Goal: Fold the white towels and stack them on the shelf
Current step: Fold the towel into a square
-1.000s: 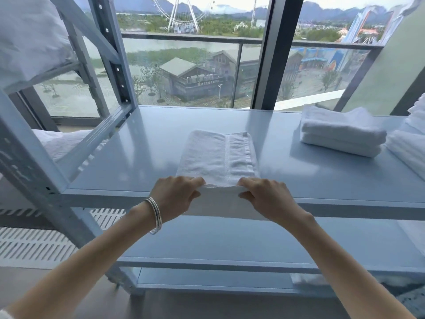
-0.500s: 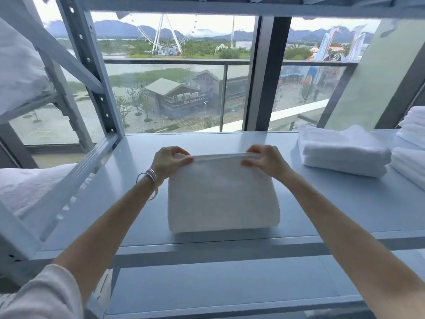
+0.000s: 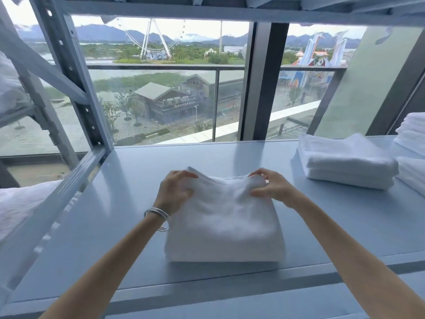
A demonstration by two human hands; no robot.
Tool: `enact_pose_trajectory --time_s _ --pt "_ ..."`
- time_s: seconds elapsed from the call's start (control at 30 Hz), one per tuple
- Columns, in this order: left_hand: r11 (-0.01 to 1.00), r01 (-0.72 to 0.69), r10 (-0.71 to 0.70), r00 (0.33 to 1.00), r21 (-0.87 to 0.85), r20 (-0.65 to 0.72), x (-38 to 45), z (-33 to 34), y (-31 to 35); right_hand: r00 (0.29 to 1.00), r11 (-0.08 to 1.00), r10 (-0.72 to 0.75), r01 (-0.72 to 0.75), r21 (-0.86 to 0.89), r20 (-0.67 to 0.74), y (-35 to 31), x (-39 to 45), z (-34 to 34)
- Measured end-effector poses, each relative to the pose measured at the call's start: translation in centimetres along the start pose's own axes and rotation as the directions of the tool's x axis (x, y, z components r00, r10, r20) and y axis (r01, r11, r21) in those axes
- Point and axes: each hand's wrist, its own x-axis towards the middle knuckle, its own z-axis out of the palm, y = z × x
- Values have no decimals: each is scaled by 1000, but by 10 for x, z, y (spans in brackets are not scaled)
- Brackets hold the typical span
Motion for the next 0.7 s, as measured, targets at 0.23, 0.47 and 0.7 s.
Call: enact_pose_trajectory --time_s 0.23,0.47,0.7 --pt "961 265 -274 944 74 181 46 30 -23 969 947 227 -244 -211 -103 17 45 33" --pt "986 168 -167 983 5 -73 39 29 -28 910 975 -3 -90 -205 -414 23 50 32" --pt "734 -37 -183 951 678 249 29 46 -17 925 652 -356 145 -744 -132 21 15 66"
